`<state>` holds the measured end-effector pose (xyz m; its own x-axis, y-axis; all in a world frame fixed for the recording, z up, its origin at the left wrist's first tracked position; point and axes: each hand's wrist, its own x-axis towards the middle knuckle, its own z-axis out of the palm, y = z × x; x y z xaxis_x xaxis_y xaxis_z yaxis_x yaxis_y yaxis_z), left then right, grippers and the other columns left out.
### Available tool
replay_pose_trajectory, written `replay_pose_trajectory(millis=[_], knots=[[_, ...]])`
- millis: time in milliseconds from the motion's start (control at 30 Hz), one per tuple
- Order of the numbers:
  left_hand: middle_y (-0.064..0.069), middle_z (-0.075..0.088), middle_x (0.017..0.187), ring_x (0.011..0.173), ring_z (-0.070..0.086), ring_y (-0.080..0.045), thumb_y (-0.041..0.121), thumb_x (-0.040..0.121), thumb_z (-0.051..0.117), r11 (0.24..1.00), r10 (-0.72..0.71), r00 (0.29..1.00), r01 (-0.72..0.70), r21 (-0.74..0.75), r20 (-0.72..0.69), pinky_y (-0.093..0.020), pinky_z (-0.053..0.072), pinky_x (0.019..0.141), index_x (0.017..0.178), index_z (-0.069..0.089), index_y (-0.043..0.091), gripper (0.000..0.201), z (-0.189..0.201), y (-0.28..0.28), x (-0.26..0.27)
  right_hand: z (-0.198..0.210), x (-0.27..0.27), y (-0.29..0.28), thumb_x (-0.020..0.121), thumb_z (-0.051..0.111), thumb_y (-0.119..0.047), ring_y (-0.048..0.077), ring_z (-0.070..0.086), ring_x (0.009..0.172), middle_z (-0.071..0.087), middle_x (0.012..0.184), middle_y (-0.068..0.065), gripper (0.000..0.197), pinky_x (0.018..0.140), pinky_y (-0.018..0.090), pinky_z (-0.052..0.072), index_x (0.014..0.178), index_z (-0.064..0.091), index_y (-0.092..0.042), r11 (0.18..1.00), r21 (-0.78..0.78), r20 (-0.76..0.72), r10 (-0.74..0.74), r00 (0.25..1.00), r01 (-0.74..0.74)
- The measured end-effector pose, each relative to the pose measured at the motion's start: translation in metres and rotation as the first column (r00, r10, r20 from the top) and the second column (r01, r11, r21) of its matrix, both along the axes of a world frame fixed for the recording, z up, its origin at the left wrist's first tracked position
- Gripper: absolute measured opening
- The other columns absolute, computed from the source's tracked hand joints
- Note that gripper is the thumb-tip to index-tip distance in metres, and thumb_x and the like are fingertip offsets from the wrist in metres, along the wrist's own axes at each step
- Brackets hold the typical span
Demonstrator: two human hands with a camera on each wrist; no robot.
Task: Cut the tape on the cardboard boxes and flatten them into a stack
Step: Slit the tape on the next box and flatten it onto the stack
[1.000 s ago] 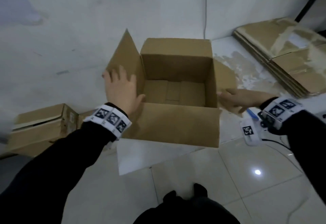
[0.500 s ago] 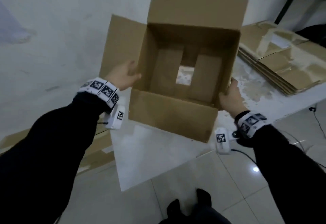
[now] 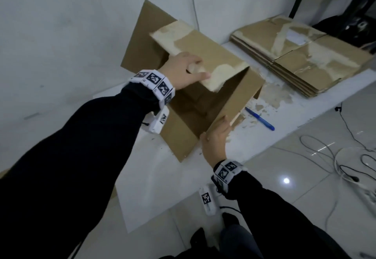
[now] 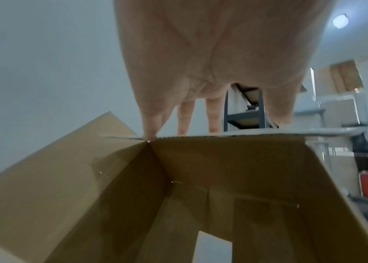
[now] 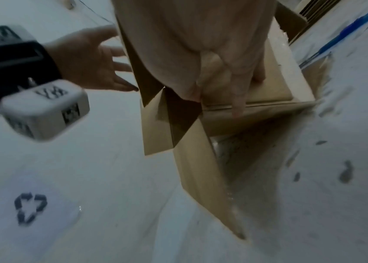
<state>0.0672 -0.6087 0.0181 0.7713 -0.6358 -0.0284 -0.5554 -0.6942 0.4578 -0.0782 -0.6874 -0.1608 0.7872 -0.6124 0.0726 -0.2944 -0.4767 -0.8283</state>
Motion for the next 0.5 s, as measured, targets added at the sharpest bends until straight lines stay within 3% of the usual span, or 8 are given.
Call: replay_pose_trajectory(millis=[67, 133, 200, 233, 300, 367, 433, 500], knots=[[-0.008, 0.031, 0.152, 0.142, 0.023, -0.025, 0.065, 0.077, 0.057, 0.990, 0.051, 0.999, -0.050, -0.131, 0.002, -0.044, 0.020, 0.117, 0.137, 0.046, 0.026, 0.073, 0.001, 0.004, 0.001, 0.005, 0.004, 0.001, 0.081, 0.057, 0.004, 0.041, 0.017, 0.136, 0.015, 0.146, 0.033, 0.081, 0.114, 0.029, 0.005, 0.144, 0.006, 0.013, 0.998, 0.048, -0.035, 0.037, 0.999, -0.036], [-0.012, 0.020, 0.156, 0.142, 0.023, -0.023, 0.045, 0.079, 0.068, 0.885, 0.231, 0.973, -0.220, -0.410, -0.025, -0.040, 0.022, 0.117, 0.139, 0.041, 0.027, 0.068, 0.003, 0.008, 0.002, 0.002, 0.001, 0.007, 0.082, 0.054, 0.008, 0.043, 0.016, 0.136, 0.014, 0.145, 0.035, 0.077, 0.116, 0.034, 0.008, 0.142, 0.007, 0.016, 0.995, 0.061, 0.007, 0.081, 0.997, -0.081], [-0.014, 0.017, 0.155, 0.141, 0.028, -0.023, 0.029, 0.070, 0.071, 0.623, 0.383, 0.905, -0.401, -0.672, -0.185, -0.042, 0.030, 0.115, 0.146, 0.024, 0.025, 0.090, 0.009, 0.013, 0.001, -0.003, -0.007, 0.018, 0.084, 0.053, 0.008, 0.043, 0.016, 0.137, 0.011, 0.147, 0.036, 0.072, 0.117, 0.033, 0.009, 0.141, 0.010, 0.018, 0.992, 0.053, 0.046, 0.109, 0.993, -0.111], [-0.013, 0.019, 0.155, 0.139, 0.032, -0.023, 0.022, 0.067, 0.068, 0.483, 0.395, 0.876, -0.454, -0.749, -0.276, -0.044, 0.035, 0.112, 0.149, 0.014, 0.024, 0.098, 0.012, 0.015, 0.000, -0.005, -0.010, 0.023, 0.084, 0.053, 0.008, 0.045, 0.017, 0.136, 0.008, 0.146, 0.037, 0.071, 0.118, 0.037, 0.013, 0.141, 0.011, 0.017, 0.991, 0.021, 0.016, 0.130, 0.991, -0.131], [-0.011, 0.024, 0.155, 0.135, 0.040, -0.022, 0.004, 0.075, 0.058, 0.334, 0.345, 0.857, -0.494, -0.803, -0.384, -0.042, 0.040, 0.109, 0.150, 0.001, 0.019, 0.096, 0.019, 0.018, -0.006, -0.015, -0.011, 0.032, 0.081, 0.053, 0.007, 0.050, 0.019, 0.133, 0.006, 0.143, 0.038, 0.073, 0.114, 0.049, 0.024, 0.140, 0.011, 0.016, 0.985, -0.049, -0.036, 0.167, 0.985, -0.168], [-0.010, 0.028, 0.154, 0.135, 0.039, -0.021, 0.002, 0.080, 0.052, 0.369, 0.324, 0.871, -0.477, -0.798, -0.371, -0.040, 0.036, 0.111, 0.151, 0.006, 0.012, 0.085, 0.028, 0.018, -0.012, -0.019, -0.016, 0.037, 0.080, 0.057, 0.006, 0.052, 0.020, 0.132, 0.005, 0.143, 0.037, 0.079, 0.111, 0.051, 0.029, 0.141, 0.008, 0.009, 0.969, -0.060, -0.035, 0.238, 0.971, -0.240], [-0.008, 0.028, 0.154, 0.138, 0.033, -0.019, 0.002, 0.086, 0.047, 0.453, 0.346, 0.872, -0.478, -0.752, -0.346, -0.036, 0.031, 0.114, 0.151, 0.010, 0.011, 0.076, 0.035, 0.021, -0.011, -0.020, -0.030, 0.041, 0.085, 0.061, -0.004, 0.048, 0.018, 0.136, 0.001, 0.147, 0.030, 0.078, 0.113, 0.040, 0.027, 0.143, 0.010, 0.002, 0.923, -0.046, -0.003, 0.382, 0.924, -0.382], [-0.007, 0.028, 0.153, 0.138, 0.032, -0.018, -0.001, 0.088, 0.043, 0.549, 0.389, 0.873, -0.475, -0.687, -0.293, -0.031, 0.030, 0.114, 0.150, 0.011, 0.011, 0.072, 0.042, 0.025, -0.005, -0.015, -0.044, 0.033, 0.092, 0.056, -0.020, 0.037, 0.020, 0.138, 0.011, 0.148, 0.022, 0.069, 0.113, 0.031, 0.023, 0.144, 0.015, -0.001, 0.906, 0.001, 0.083, 0.421, 0.903, -0.422]])
